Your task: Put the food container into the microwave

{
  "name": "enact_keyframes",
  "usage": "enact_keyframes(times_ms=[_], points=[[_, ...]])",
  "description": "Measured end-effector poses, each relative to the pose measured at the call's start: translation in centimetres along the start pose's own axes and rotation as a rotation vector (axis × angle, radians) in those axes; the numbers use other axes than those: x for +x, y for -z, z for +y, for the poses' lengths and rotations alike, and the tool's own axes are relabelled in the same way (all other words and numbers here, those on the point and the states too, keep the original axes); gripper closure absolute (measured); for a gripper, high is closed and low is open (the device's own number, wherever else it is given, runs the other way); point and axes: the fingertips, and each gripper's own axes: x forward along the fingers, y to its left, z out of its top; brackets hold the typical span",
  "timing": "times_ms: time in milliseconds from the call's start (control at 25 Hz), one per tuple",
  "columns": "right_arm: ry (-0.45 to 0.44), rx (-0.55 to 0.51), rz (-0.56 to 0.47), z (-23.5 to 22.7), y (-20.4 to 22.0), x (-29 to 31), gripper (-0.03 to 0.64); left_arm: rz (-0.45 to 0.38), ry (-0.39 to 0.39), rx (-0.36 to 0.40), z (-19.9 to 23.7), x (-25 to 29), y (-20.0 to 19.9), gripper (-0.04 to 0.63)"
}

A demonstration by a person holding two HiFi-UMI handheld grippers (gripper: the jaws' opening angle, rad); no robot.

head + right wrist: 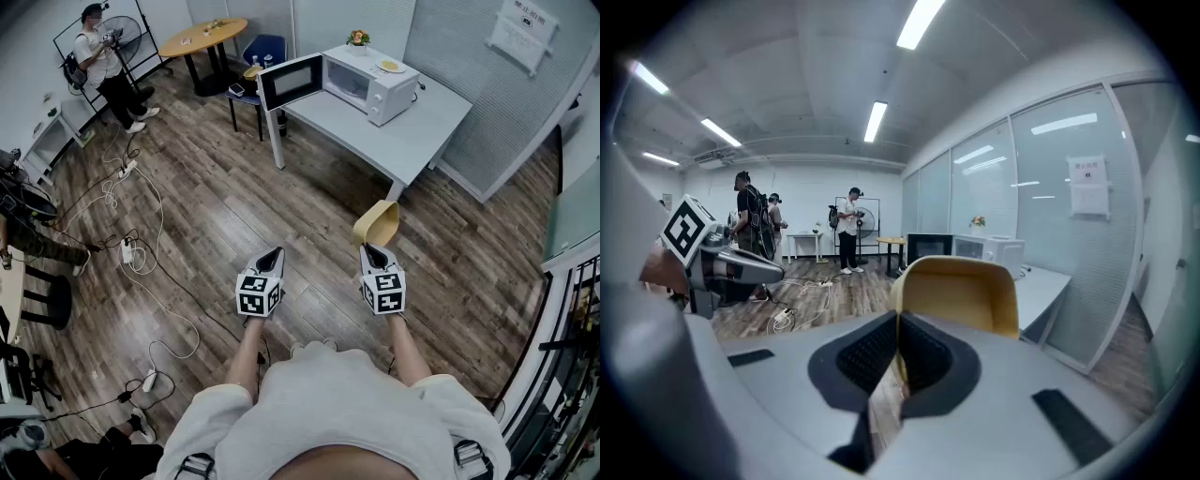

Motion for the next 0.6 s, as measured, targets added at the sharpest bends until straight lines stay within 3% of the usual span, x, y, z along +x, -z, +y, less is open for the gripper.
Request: enact_keyframes(times_ms=[600], points=[[-0.027,0.016,0.004,-1.1,1.3,-0.5,0.598,0.006,0.003,0.007,-2.4,1.0,0.0,0.584]])
